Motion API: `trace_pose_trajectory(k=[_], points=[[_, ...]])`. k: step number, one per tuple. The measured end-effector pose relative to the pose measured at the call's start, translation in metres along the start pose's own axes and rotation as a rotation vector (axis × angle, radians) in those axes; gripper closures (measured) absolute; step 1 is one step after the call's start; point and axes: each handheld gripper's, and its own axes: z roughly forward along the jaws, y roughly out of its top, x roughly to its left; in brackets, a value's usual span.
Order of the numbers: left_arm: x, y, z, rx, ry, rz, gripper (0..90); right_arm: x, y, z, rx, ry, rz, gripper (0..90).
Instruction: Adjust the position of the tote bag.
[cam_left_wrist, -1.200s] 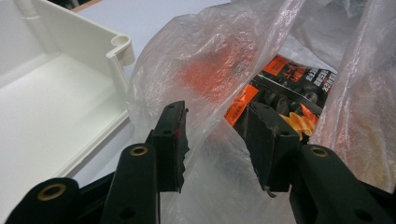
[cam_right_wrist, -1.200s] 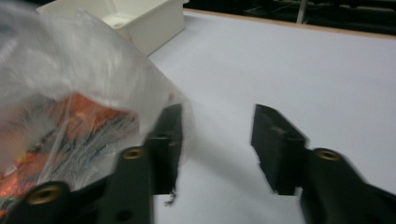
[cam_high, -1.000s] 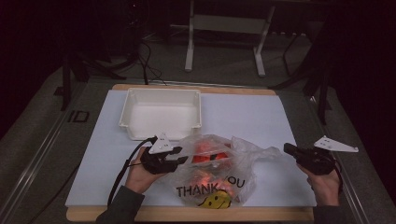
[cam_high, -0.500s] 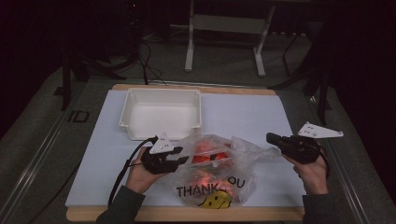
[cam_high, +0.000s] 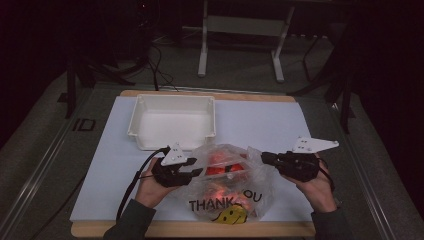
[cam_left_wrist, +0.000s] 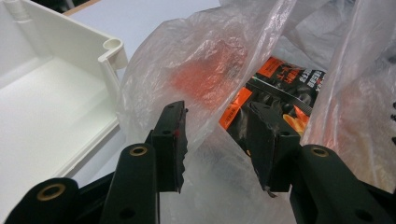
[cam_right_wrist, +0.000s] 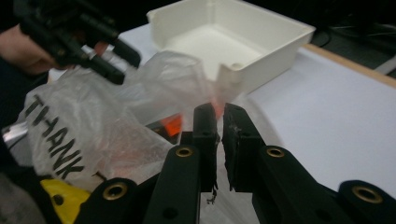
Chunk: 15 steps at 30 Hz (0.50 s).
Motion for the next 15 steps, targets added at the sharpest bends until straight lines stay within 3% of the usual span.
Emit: trace_pose_trajectory(k=[2, 10, 15], points=[[-0.001, 0.0, 0.0, 0.002, -0.001, 0.003, 58.0, 0.009, -0.005, 0.009, 0.027, 0.034, -0.014, 82.2], [-0.005, -0.001, 0.002, 0.006, -0.007, 0.01, 57.7, 0.023, -0.029, 0.031, 0.13, 0.085, -0.026, 80.0], [-0.007, -0.002, 0.004, 0.011, -0.015, 0.012, 57.7, 0.028, -0.045, 0.041, 0.199, 0.063, -0.035, 74.7]])
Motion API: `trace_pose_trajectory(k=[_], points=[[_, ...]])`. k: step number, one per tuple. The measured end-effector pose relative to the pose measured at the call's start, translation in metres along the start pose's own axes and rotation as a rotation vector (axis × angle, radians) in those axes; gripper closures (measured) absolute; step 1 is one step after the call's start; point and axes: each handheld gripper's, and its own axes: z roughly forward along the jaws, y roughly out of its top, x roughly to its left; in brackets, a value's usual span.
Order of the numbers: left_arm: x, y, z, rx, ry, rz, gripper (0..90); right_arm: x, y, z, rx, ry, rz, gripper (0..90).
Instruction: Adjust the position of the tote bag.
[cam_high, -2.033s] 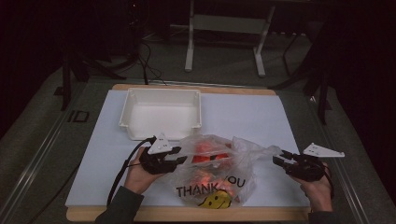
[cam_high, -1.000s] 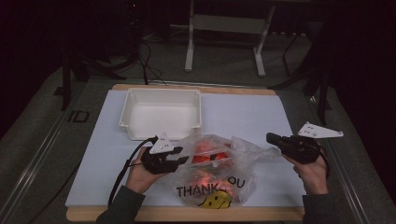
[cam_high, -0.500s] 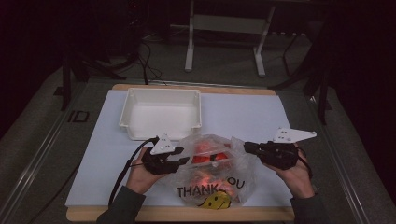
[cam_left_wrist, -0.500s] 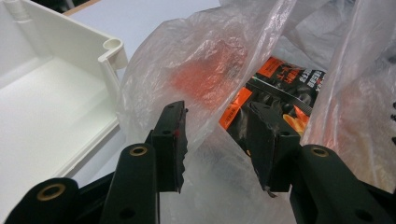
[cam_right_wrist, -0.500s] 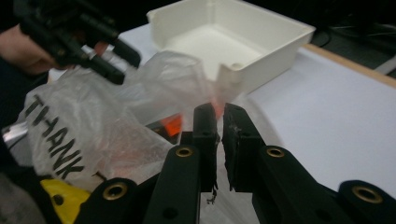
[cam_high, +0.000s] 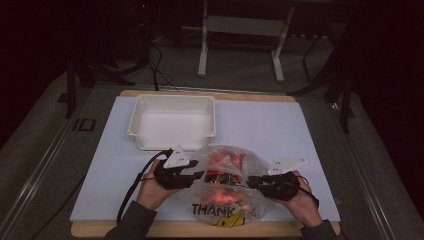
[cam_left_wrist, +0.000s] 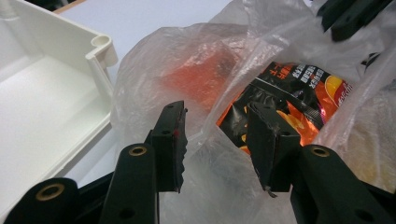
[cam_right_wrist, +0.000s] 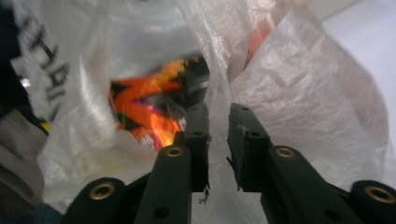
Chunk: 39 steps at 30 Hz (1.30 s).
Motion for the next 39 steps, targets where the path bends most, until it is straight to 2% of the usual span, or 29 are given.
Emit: trace_pose_trajectory(k=[4, 5, 6, 9, 10, 11, 12, 13, 16, 17, 19, 23, 26, 30, 33, 35, 39], points=[[-0.003, 0.0, 0.001, 0.002, -0.006, 0.007, 57.6, 0.004, 0.001, -0.002, -0.025, -0.012, 0.002, 63.9], [-0.003, 0.0, 0.001, 0.002, -0.006, 0.007, 57.6, 0.004, 0.001, -0.002, -0.025, -0.012, 0.002, 63.9], [-0.005, 0.001, 0.001, 0.002, -0.008, 0.011, 57.5, 0.006, 0.006, -0.006, -0.044, -0.022, -0.004, 60.8], [-0.005, 0.002, 0.001, 0.002, -0.009, 0.013, 57.4, 0.008, 0.011, -0.01, -0.064, -0.025, -0.009, 60.4], [-0.007, 0.002, 0.002, 0.0, -0.012, 0.017, 57.3, 0.01, 0.019, -0.014, -0.09, -0.019, -0.022, 66.5], [-0.007, 0.003, 0.002, 0.002, -0.014, 0.019, 57.3, 0.01, 0.019, -0.014, -0.09, -0.019, -0.022, 66.5], [-0.008, 0.003, 0.003, 0.005, -0.017, 0.022, 57.3, 0.012, 0.025, -0.016, -0.108, 0.002, -0.036, 75.6], [-0.009, 0.003, 0.003, 0.005, -0.018, 0.022, 57.3, 0.013, 0.027, -0.016, -0.113, 0.013, -0.042, 79.7], [-0.01, 0.003, 0.004, 0.009, -0.022, 0.028, 57.3, 0.014, 0.029, -0.015, -0.118, 0.03, -0.048, 82.1], [-0.011, 0.003, 0.004, 0.012, -0.024, 0.028, 57.3, 0.018, 0.03, -0.008, -0.107, 0.067, -0.061, 84.0], [-0.014, 0.002, 0.004, 0.013, -0.03, 0.027, 56.8, 0.022, 0.028, 0.002, -0.071, 0.077, -0.075, 83.2], [-0.022, -0.001, 0.008, 0.028, -0.046, 0.04, 55.5, 0.021, 0.017, 0.024, 0.064, 0.061, -0.075, 69.6], [-0.028, -0.006, 0.014, 0.058, -0.057, 0.052, 54.2, 0.02, 0.01, 0.031, 0.123, -0.005, -0.082, 59.2], [-0.032, -0.013, 0.023, 0.093, -0.065, 0.049, 51.9, 0.021, 0.007, 0.029, 0.142, -0.032, -0.076, 46.7], [-0.033, -0.018, 0.028, 0.119, -0.074, 0.045, 49.5, 0.018, 0.003, 0.027, 0.158, -0.051, -0.051, 41.8], [-0.036, -0.022, 0.032, 0.14, -0.077, 0.052, 47.4, 0.016, -0.002, 0.026, 0.161, -0.047, -0.032, 38.7], [-0.038, -0.03, 0.035, 0.194, -0.059, 0.073, 48.2, 0.016, -0.011, 0.024, 0.167, -0.05, -0.006, 36.1]])
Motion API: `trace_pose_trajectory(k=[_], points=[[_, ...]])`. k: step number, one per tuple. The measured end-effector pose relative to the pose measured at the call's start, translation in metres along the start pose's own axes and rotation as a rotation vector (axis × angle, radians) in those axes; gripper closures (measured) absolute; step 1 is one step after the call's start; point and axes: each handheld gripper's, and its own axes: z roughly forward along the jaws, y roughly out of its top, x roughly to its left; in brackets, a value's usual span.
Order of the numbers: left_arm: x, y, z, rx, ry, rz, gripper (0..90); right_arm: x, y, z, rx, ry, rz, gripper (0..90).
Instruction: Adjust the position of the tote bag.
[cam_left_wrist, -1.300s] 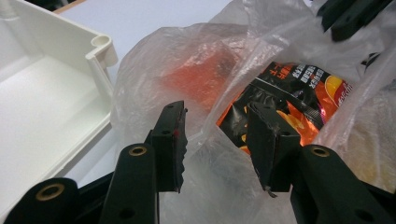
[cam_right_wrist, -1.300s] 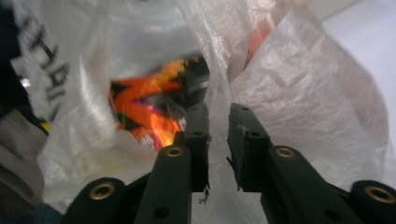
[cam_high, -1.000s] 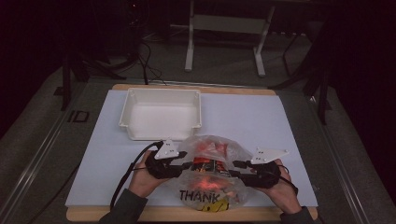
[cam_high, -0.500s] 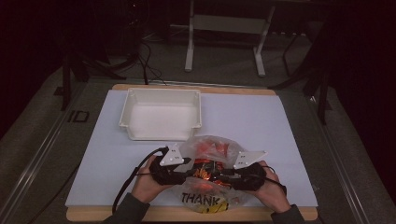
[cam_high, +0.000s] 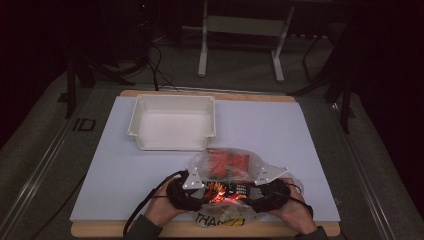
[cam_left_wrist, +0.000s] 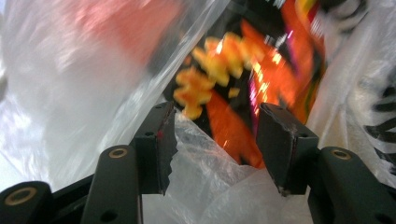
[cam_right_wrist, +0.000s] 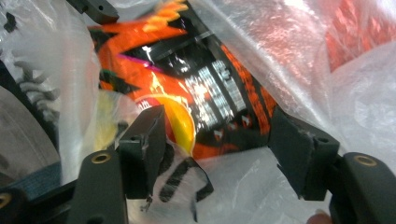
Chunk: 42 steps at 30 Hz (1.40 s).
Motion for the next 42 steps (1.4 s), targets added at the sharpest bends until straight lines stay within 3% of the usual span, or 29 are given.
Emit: trace_pose_trajectory(k=[6, 9, 16, 22, 29, 38, 42], points=[[0.002, -0.016, 0.004, 0.098, 0.048, 0.007, 49.7, 0.0, -0.018, 0.0, 0.013, 0.023, 0.03, 34.5], [0.004, -0.022, 0.003, 0.113, 0.059, 0.001, 50.3, 0.002, -0.025, -0.001, 0.021, 0.031, 0.035, 34.4], [0.008, -0.03, 0.0, 0.117, 0.07, -0.02, 51.3, 0.008, -0.04, -0.005, 0.038, 0.04, 0.027, 33.9], [0.015, -0.036, -0.006, 0.122, 0.098, -0.04, 53.0, 0.004, -0.052, -0.004, 0.057, 0.048, 0.039, 33.9], [0.027, -0.048, -0.014, 0.101, 0.11, -0.102, 53.9, 0.0, -0.062, -0.008, 0.077, 0.041, 0.034, 38.4], [0.031, -0.049, -0.017, 0.119, 0.169, -0.119, 55.3, -0.016, -0.067, -0.008, 0.058, 0.028, 0.081, 44.1], [0.027, -0.045, -0.02, 0.097, 0.157, -0.114, 52.5, -0.015, -0.066, -0.007, 0.06, 0.026, 0.071, 44.1]])
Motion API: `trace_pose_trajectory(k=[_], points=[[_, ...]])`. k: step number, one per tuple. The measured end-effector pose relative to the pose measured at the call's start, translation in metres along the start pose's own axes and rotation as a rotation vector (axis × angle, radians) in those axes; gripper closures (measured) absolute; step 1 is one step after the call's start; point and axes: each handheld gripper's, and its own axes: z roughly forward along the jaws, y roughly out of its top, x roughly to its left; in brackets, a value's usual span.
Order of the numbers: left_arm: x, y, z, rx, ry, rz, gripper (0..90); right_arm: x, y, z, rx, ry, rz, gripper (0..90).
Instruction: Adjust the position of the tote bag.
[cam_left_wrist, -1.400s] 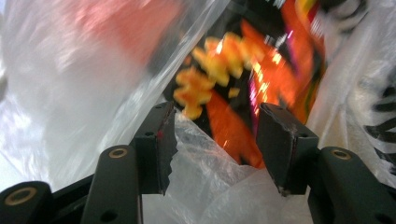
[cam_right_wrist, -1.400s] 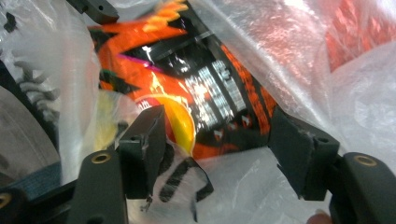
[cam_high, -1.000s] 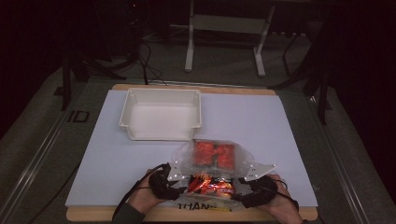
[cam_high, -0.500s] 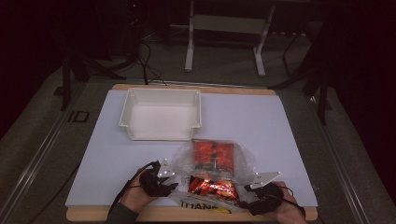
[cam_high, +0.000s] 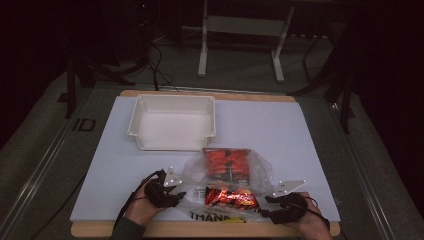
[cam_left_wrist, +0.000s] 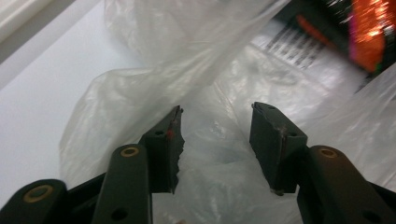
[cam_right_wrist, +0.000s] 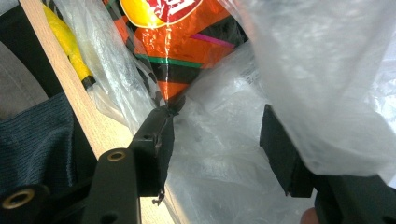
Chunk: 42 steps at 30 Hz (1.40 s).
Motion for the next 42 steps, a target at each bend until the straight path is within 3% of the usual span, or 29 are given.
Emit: trace_pose_trajectory(k=[10, 15, 21, 29, 34, 42], points=[[-0.01, 0.012, -0.017, -0.092, -0.057, 0.012, 51.2, 0.001, -0.001, 0.0, -0.006, 0.015, 0.003, 43.9], [-0.017, 0.018, -0.018, -0.117, -0.095, 0.02, 51.1, 0.0, -0.001, 0.001, -0.008, 0.018, 0.005, 43.9], [-0.029, 0.02, -0.012, -0.091, -0.136, 0.062, 50.7, 0.0, -0.002, 0.002, -0.009, 0.022, 0.008, 43.9], [-0.041, 0.011, -0.004, -0.053, -0.179, 0.082, 51.8, 0.0, -0.002, 0.002, -0.013, 0.027, 0.011, 43.6], [-0.046, 0.0, -0.002, -0.036, -0.225, 0.115, 65.6, -0.001, -0.003, 0.002, -0.014, 0.028, 0.013, 43.5], [-0.054, -0.007, -0.004, 0.026, -0.189, 0.191, 76.5, -0.001, -0.004, 0.001, -0.011, 0.019, 0.009, 43.8]])
